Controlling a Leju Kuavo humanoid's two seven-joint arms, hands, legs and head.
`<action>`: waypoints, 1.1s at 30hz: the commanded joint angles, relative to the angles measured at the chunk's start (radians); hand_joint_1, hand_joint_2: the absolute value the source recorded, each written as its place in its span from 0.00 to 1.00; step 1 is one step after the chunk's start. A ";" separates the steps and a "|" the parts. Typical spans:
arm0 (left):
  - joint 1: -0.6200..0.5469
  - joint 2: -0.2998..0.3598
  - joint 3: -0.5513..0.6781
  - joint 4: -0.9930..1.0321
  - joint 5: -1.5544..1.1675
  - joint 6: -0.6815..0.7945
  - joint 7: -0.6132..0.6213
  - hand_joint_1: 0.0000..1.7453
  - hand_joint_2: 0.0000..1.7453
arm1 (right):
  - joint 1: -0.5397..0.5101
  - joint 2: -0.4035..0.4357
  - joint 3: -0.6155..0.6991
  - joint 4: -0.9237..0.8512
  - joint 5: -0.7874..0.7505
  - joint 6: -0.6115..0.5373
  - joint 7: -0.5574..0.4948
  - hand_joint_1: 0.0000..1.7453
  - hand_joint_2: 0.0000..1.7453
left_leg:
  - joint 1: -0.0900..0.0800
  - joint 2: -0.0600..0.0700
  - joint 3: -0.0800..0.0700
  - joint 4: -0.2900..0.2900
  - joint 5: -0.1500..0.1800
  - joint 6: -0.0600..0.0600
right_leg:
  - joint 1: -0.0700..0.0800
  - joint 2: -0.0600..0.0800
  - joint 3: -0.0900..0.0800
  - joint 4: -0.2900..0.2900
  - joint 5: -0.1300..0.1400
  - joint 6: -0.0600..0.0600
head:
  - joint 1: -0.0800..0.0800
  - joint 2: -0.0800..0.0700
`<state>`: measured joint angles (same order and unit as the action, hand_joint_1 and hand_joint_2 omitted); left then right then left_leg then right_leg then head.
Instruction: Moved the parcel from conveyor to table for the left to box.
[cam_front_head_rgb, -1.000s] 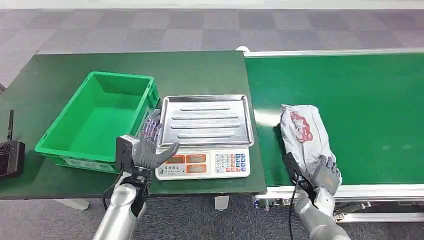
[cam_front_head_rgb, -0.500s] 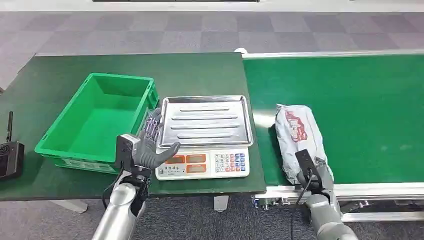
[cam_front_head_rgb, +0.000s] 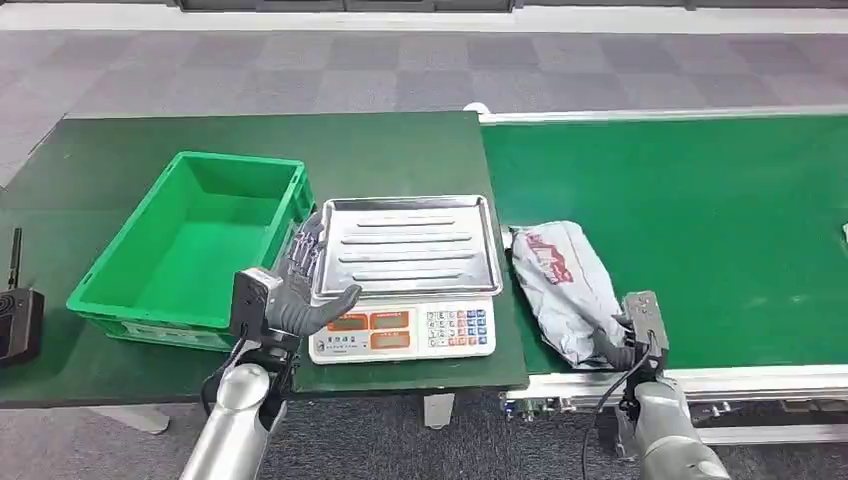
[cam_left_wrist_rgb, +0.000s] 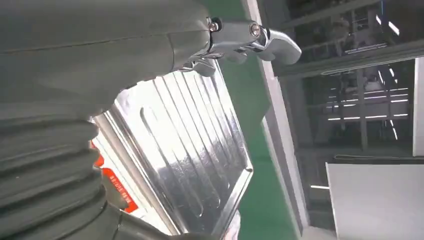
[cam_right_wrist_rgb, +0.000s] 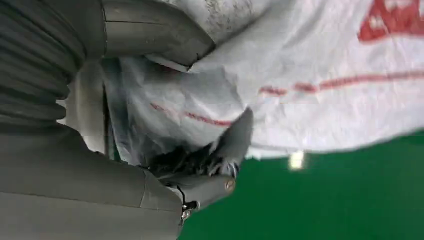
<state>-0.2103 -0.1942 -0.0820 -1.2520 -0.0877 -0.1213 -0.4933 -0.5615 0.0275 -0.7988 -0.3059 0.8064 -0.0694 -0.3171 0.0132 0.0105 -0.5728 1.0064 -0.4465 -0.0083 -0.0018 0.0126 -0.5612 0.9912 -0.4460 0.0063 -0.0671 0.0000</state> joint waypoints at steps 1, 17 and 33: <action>-0.014 0.023 0.004 0.048 -0.012 0.003 0.001 0.00 1.00 | -0.036 0.042 0.000 0.050 -0.004 -0.011 -0.045 1.00 1.00 | -0.001 0.001 -0.004 0.000 0.001 0.000 | 0.000 0.000 -0.005 0.001 0.000 0.000 | 0.000 0.000; -0.046 0.021 0.029 0.089 -0.017 0.033 0.004 0.00 1.00 | -0.082 0.181 0.400 -0.272 -0.118 -0.291 -0.236 1.00 1.00 | -0.002 0.000 -0.021 -0.001 0.003 -0.001 | -0.003 0.000 -0.024 0.005 0.000 -0.001 | 0.000 0.000; -0.094 0.059 0.024 0.116 -0.015 0.062 -0.022 0.00 1.00 | 0.034 0.129 0.962 -0.521 -0.326 -0.293 -0.107 1.00 1.00 | -0.001 -0.004 -0.021 -0.002 0.003 -0.001 | -0.003 -0.003 -0.024 0.004 -0.001 -0.001 | 0.000 0.000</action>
<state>-0.2488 -0.1744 -0.0786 -1.2097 -0.1064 -0.0668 -0.5146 -0.5375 0.1805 -0.1303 -0.7941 0.4986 -0.3929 -0.4688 0.0131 0.0055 -0.5949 1.0061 -0.4437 -0.0094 -0.0043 0.0089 -0.5845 0.9950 -0.4468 0.0052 -0.0675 0.0000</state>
